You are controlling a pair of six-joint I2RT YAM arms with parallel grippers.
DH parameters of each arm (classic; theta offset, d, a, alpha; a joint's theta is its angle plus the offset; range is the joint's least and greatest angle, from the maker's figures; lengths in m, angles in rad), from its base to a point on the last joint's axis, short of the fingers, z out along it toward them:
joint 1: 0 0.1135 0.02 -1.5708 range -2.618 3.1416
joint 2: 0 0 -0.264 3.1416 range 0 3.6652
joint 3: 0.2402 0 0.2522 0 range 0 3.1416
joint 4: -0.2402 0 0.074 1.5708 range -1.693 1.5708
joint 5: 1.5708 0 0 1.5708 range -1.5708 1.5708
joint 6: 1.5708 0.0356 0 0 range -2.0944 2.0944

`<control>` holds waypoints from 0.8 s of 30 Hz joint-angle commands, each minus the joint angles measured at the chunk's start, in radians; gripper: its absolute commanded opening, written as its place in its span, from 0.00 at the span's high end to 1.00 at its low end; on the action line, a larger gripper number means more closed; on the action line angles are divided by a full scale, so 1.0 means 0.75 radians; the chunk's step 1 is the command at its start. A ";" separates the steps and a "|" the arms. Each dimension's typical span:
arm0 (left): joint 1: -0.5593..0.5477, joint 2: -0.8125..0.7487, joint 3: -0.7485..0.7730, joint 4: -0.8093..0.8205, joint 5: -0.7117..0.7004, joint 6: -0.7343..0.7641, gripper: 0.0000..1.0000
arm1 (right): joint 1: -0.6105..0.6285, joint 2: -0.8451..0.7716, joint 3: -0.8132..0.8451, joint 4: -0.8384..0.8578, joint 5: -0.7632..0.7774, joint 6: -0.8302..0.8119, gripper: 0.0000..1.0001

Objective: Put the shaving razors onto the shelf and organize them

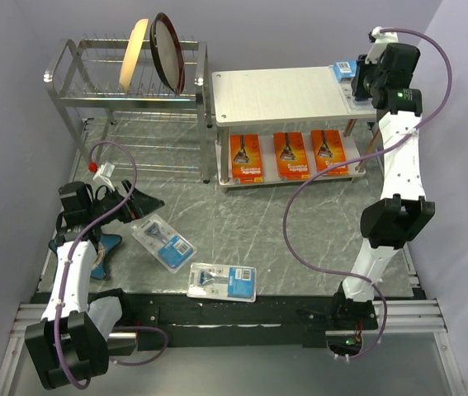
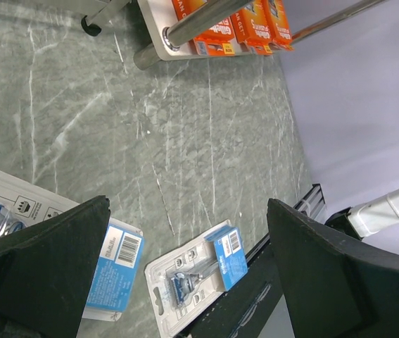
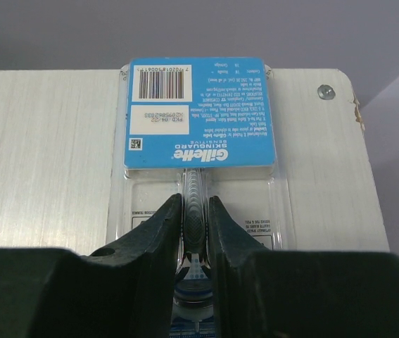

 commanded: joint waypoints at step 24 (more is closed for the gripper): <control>0.020 -0.004 0.092 0.075 0.036 -0.042 0.01 | 0.193 -0.820 -0.649 0.341 -0.213 -0.003 0.00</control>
